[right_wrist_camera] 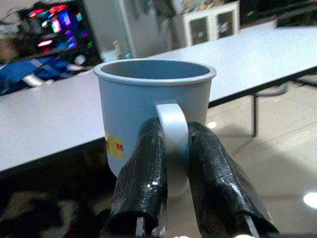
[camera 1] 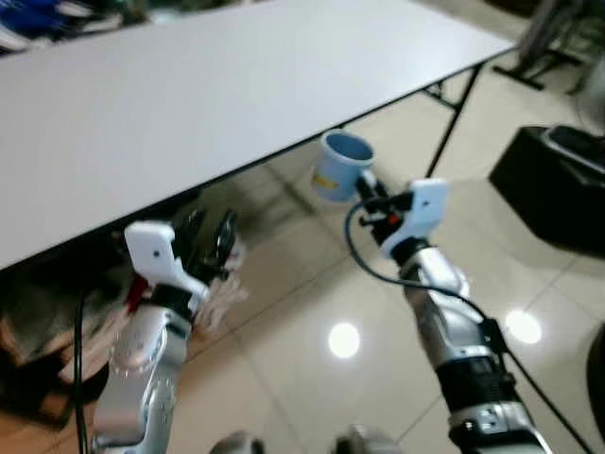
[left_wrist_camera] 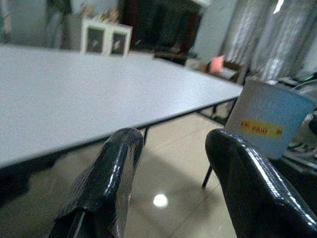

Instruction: Setting the table

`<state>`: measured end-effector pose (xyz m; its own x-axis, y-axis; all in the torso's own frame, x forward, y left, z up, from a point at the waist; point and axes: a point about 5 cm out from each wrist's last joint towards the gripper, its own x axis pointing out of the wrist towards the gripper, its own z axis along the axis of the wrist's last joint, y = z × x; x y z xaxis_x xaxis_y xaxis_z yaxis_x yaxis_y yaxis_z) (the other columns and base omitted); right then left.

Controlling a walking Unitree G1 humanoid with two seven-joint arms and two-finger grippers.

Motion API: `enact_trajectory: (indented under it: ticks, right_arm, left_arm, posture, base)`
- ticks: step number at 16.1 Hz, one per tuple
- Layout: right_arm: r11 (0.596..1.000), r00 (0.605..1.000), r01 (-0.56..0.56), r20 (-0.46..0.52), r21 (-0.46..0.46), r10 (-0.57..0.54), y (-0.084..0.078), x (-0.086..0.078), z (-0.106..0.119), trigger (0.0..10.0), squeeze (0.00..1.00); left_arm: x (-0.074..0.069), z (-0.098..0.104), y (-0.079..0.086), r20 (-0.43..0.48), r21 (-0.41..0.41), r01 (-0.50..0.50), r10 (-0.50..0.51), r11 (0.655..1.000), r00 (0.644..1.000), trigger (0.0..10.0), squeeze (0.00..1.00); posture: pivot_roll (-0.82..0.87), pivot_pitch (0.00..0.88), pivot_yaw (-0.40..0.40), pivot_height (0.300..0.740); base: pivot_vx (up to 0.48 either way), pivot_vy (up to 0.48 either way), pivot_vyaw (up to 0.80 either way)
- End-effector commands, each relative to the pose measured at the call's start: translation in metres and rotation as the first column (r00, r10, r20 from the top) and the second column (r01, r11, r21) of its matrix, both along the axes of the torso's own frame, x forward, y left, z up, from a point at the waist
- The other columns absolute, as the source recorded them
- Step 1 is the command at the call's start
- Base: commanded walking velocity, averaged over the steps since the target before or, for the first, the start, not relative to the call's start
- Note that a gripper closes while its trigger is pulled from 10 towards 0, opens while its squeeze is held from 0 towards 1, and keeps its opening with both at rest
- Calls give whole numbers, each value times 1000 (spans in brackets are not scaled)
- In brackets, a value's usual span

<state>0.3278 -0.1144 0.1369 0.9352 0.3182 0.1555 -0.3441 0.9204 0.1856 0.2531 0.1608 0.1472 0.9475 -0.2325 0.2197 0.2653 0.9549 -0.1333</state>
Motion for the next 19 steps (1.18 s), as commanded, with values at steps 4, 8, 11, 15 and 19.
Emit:
enact_trajectory:
  ticks: [4,8,11,15,19]
  right_arm:
    - [1000,998,-8,63,12,7,-3,3,18,10000,0]
    - [999,996,-30,84,13,29,-4,4,25,10000,0]
    - [1000,997,-12,72,16,11,-4,5,24,10000,0]
    - [1000,998,-8,60,-14,8,-2,6,23,10000,0]
    - [995,998,44,56,-95,-39,-8,10,19,10000,0]
  left_arm:
    - [1,13,-8,34,-12,26,-26,1000,999,10000,0]
    - [1,19,-6,44,-18,20,-19,1000,999,10000,0]
    - [0,14,-6,23,-28,15,-14,1000,1000,10000,0]
    - [0,11,-6,8,-28,8,-8,1000,1000,10000,0]
    - [-1,12,-6,12,-30,4,-4,1000,1000,10000,0]
  posture:
    - [-79,91,-30,740]
    - [-79,95,-26,740]
    - [-78,96,-28,740]
    - [-73,95,-32,740]
    - [-73,96,-31,740]
  base:
    - [480,0,0]
    - [480,0,600]
    - [480,0,0]
    - [480,0,0]
    - [480,0,0]
